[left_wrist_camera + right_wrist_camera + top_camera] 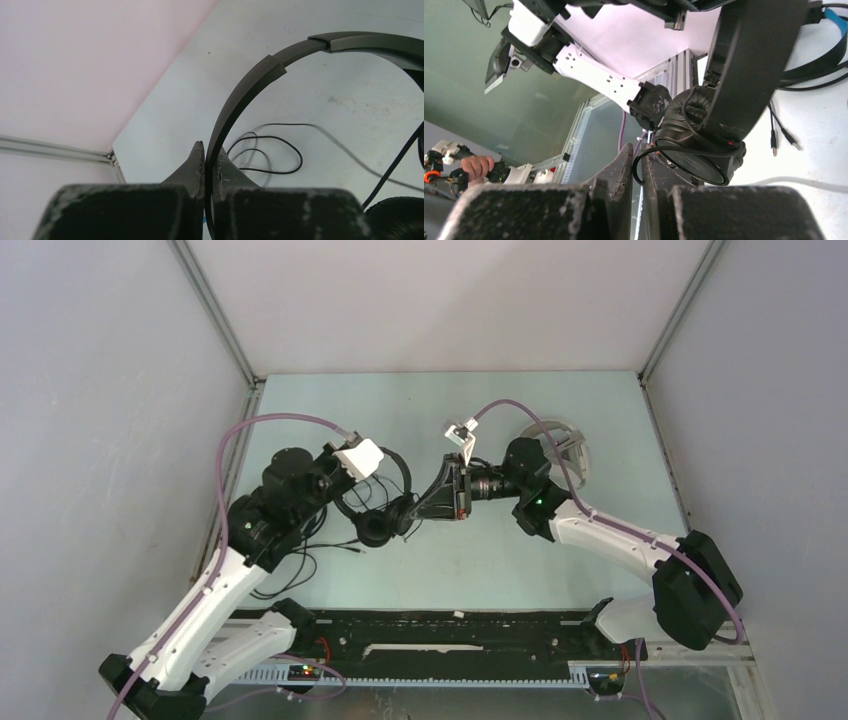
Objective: Wrap the headphones
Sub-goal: Wrap the headphones cable around the headphones.
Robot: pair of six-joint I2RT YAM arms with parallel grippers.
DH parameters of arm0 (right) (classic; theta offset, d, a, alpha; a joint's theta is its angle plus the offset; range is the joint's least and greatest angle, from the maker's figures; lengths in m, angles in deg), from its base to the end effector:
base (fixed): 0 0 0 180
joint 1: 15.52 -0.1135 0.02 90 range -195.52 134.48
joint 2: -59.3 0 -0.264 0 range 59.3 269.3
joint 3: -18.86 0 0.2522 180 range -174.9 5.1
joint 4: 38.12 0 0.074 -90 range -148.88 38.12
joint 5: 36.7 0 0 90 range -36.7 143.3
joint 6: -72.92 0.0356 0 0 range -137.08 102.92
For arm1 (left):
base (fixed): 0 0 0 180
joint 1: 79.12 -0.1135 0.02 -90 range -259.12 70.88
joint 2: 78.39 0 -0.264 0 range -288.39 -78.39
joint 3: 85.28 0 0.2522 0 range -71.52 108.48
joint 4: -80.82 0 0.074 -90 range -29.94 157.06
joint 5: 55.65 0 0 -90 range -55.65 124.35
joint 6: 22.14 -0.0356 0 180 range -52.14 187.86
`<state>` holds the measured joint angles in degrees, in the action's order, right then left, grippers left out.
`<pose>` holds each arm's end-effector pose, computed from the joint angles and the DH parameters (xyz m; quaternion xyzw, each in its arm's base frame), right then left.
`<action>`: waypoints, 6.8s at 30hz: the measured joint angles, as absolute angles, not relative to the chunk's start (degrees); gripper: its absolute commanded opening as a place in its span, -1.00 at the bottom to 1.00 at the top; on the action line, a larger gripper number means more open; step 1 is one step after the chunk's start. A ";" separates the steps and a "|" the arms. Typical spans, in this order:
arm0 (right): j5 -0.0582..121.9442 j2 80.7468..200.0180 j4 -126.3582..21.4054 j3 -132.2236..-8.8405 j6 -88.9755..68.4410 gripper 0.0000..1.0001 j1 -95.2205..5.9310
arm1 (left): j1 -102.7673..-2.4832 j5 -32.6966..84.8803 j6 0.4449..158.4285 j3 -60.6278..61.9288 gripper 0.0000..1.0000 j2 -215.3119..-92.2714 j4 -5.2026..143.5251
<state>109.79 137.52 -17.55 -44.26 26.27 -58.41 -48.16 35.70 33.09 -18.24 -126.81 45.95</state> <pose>0.2017 0.2278 0.3152 -0.3478 0.5939 0.6779 0.2583 0.1625 -0.0965 0.3608 0.4281 0.6757 0.0294 0.5994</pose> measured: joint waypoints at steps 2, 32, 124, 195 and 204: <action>108.52 138.06 -16.05 -44.33 27.12 -0.74 -58.50 | -48.16 36.88 33.75 -18.57 -1.00 -125.45 46.04; 103.54 146.33 -6.87 -52.50 31.04 -0.71 -60.93 | -43.51 60.94 64.50 -16.80 -1.00 -127.12 43.33; 77.90 145.95 22.05 -27.13 -20.09 -1.00 -69.32 | -42.09 58.87 94.64 4.29 -1.00 -131.95 34.65; 107.23 127.88 -27.70 -33.33 19.17 -1.00 -59.57 | -50.46 10.06 26.62 -9.59 -1.00 -132.40 30.20; 110.10 129.52 -22.14 -33.53 28.35 -0.89 -59.42 | -50.26 10.56 22.97 -10.85 -1.00 -131.64 34.15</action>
<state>110.10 129.52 -22.14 -33.53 28.35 -59.42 -50.26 10.56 22.97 -10.85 -131.64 34.15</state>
